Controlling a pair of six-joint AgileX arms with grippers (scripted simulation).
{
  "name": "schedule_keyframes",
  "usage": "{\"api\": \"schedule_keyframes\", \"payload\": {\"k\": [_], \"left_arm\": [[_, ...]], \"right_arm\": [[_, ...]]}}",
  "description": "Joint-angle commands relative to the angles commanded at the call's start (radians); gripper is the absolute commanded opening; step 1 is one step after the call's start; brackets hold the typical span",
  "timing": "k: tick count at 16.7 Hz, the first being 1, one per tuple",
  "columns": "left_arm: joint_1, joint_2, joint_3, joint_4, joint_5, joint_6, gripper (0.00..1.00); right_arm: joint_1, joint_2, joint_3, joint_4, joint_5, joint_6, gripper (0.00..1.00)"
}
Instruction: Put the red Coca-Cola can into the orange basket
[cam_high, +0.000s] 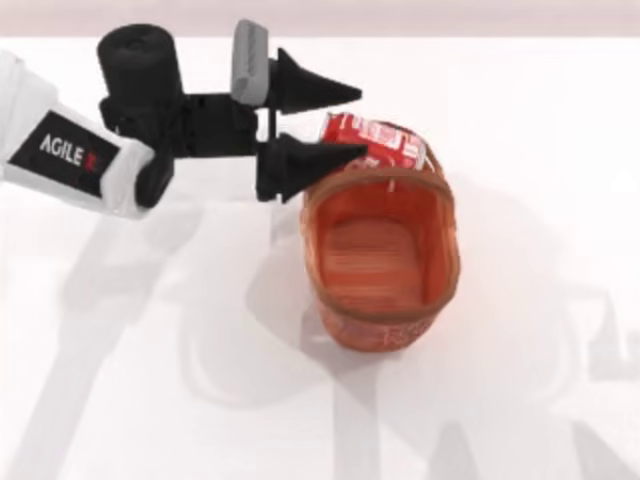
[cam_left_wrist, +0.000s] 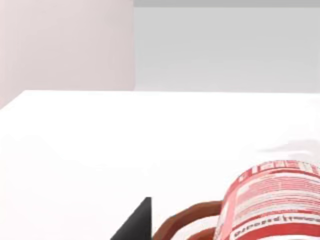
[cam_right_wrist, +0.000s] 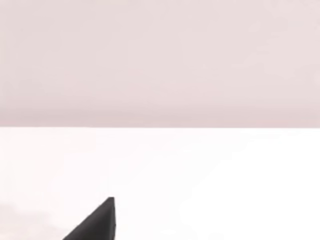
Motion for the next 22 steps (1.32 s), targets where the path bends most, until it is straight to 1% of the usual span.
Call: {"api": "schedule_keyframes", "payload": {"k": [1, 10, 13, 15, 18, 22], "left_arm": [[0.000, 0.000, 0.000, 0.000, 0.000, 0.000, 1.00], [-0.004, -0.001, 0.000, 0.000, -0.001, 0.000, 1.00], [0.001, -0.035, -0.013, -0.015, -0.022, -0.008, 1.00], [0.012, -0.094, -0.038, -0.040, -0.058, -0.020, 1.00], [0.038, -0.230, -0.099, -0.099, -0.142, -0.045, 1.00], [0.086, -0.491, -0.230, -0.219, -0.300, -0.082, 1.00]], "right_arm": [[0.000, 0.000, 0.000, 0.000, 0.000, 0.000, 1.00], [0.000, 0.000, 0.000, 0.000, 0.000, 0.000, 1.00], [0.012, 0.054, 0.042, -0.043, -0.004, -0.016, 1.00], [0.032, 0.145, 0.113, -0.112, -0.007, -0.045, 1.00], [0.074, 0.340, 0.270, -0.262, -0.013, -0.110, 1.00], [0.154, 0.680, 0.562, -0.525, -0.023, -0.236, 1.00]]}}
